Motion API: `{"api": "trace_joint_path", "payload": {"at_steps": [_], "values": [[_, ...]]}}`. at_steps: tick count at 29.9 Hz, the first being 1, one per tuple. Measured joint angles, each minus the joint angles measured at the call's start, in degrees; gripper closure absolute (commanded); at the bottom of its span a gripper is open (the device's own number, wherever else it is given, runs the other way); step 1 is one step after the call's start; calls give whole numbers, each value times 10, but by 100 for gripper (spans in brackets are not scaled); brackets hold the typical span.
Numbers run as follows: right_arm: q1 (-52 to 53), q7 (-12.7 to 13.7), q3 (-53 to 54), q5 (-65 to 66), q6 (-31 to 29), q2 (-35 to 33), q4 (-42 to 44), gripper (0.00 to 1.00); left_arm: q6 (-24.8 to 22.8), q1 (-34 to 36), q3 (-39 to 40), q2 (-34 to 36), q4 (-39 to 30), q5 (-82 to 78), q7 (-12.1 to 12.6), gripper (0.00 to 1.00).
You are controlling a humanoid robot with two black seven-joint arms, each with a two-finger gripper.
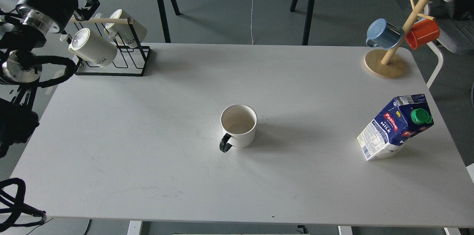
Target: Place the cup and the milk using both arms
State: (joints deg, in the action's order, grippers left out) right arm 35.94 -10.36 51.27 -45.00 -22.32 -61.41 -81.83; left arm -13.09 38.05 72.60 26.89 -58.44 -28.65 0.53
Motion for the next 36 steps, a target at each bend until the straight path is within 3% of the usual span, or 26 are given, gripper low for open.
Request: {"api": "trace_joint_path", "payload": {"at_steps": [6, 21, 36], "values": [[-91, -3, 2, -40, -55, -29, -33, 1, 0, 0, 0, 2, 0, -1, 0, 1], [-292, -10, 2, -50, -57, -53, -108, 1, 1, 0, -1, 3, -1, -1, 2, 1], [-382, -14, 1, -37, -57, -62, -167, 1, 1, 0, -1, 3, -1, -1, 2, 1]]}}
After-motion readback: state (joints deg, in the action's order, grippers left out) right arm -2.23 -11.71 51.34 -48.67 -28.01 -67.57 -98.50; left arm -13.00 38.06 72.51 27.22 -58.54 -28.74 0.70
